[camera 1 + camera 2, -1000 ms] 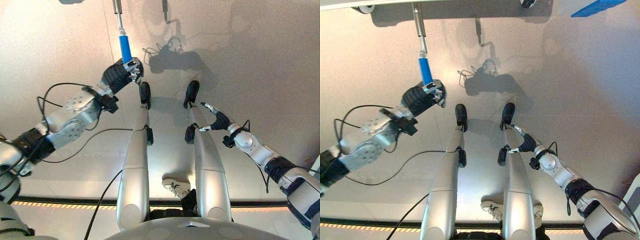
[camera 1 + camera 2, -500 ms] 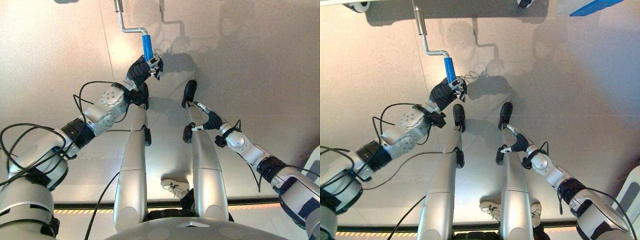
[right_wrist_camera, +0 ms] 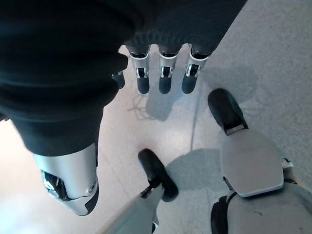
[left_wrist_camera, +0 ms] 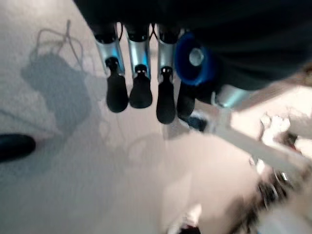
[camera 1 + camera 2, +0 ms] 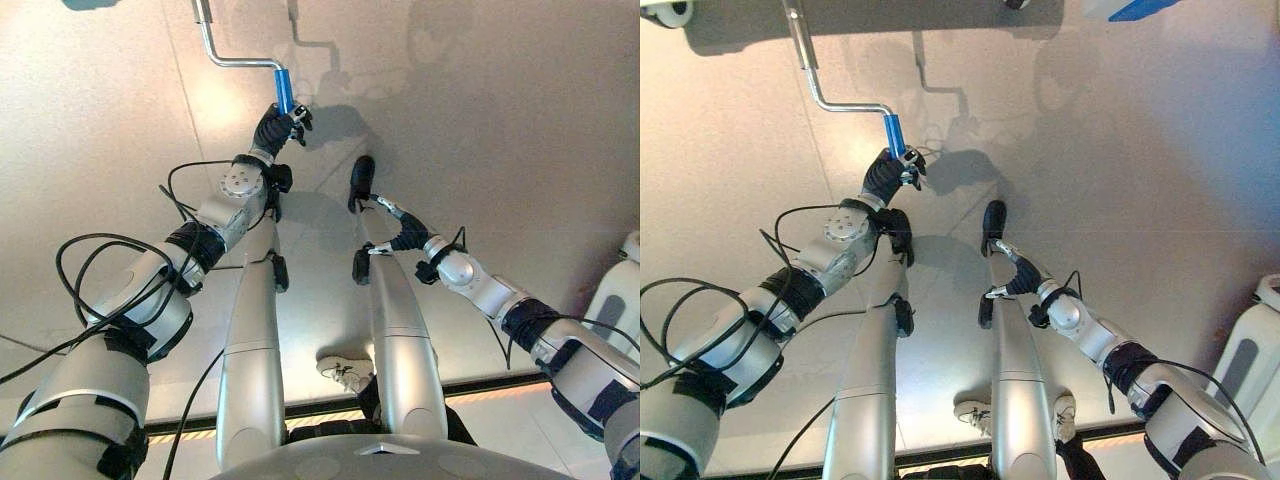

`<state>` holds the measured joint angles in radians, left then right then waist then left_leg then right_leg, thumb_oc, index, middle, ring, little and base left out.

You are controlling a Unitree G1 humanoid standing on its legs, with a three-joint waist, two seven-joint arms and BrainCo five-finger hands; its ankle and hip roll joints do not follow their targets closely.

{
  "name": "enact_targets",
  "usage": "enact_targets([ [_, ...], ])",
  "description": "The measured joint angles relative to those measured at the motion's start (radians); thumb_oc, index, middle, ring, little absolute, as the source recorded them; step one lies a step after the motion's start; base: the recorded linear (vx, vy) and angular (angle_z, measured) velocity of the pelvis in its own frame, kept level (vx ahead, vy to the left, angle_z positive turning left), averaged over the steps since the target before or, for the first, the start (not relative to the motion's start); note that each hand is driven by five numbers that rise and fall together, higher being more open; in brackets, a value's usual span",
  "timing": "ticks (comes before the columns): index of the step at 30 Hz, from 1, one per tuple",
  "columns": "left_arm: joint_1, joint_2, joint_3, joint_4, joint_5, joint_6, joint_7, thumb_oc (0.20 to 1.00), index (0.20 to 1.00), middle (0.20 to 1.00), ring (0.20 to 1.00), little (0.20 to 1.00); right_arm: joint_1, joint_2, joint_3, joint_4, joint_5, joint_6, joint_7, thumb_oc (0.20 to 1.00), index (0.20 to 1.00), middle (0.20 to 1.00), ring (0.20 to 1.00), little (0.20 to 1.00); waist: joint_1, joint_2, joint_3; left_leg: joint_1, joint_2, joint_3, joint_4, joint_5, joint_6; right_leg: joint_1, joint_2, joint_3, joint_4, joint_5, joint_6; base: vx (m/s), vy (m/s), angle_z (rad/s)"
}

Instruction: Raise the hospital bed

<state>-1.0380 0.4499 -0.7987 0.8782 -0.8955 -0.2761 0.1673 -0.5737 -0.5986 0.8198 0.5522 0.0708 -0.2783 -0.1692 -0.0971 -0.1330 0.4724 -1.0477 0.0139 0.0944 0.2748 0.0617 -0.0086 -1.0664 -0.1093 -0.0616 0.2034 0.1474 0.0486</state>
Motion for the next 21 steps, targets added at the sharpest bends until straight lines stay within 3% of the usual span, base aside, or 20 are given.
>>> enact_targets([
  [6,-0.019,-0.038,0.078,0.091,0.058,0.003,0.042,0.200,0.200,0.200,0.200,0.200,0.000,-0.002,0.010,-0.013,0.000,0.000,-0.003,1.000,1.000,1.000,1.000,1.000,-0.006,-0.003,-0.002,-0.028,0.012,-0.002,0.033,-0.015,-0.002,-0.012,0.010,-0.001,0.001,0.001,-0.001,0.00,-0.014,-0.03],
  [21,0.006,0.008,0.144,0.124,0.100,-0.001,0.048,0.200,0.200,0.200,0.200,0.200,0.001,-0.023,0.006,-0.004,0.000,-0.002,-0.013,1.000,1.000,1.000,1.000,1.000,-0.012,0.000,0.001,-0.047,0.026,-0.012,0.047,-0.022,-0.011,-0.024,0.022,-0.005,0.001,0.001,-0.005,0.00,0.000,0.00],
])
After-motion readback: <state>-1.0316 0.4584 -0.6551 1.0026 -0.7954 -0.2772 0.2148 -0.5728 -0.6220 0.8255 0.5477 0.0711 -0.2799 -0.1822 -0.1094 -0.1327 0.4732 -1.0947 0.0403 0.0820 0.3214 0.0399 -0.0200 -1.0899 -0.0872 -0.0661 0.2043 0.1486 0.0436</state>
